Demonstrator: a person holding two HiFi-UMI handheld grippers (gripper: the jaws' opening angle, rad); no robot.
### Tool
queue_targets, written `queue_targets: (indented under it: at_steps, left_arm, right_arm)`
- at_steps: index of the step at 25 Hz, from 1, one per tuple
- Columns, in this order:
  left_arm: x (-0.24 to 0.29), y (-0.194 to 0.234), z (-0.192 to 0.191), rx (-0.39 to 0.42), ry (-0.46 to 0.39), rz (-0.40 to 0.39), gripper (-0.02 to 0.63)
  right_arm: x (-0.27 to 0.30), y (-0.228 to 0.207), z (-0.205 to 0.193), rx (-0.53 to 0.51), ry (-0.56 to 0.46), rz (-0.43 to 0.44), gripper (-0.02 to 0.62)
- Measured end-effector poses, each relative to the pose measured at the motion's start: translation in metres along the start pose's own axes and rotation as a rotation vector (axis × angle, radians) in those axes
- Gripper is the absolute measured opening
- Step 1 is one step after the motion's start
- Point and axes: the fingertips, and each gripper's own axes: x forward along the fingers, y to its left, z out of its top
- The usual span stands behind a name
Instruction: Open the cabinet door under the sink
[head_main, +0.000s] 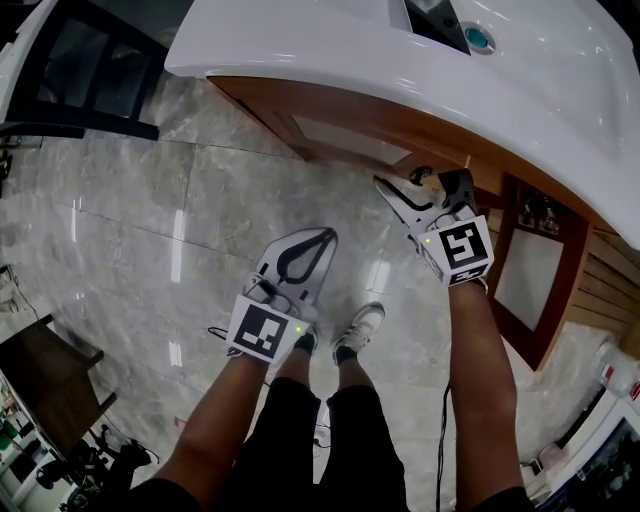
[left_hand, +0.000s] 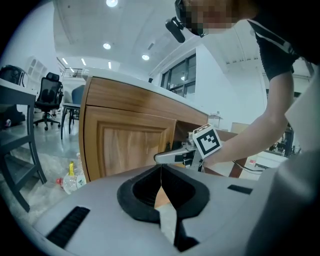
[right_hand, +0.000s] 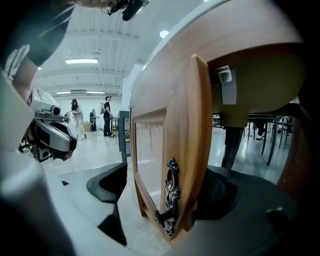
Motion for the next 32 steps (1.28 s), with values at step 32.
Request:
queue_targets:
  at_steps: [32]
  left_arm:
    - [-0.121,0.009,-0.034,0.025,0.045,0.117,0.023]
  right_arm:
    - [-0.044,0.149,0.0,0.156,0.046,-0.088,0.402]
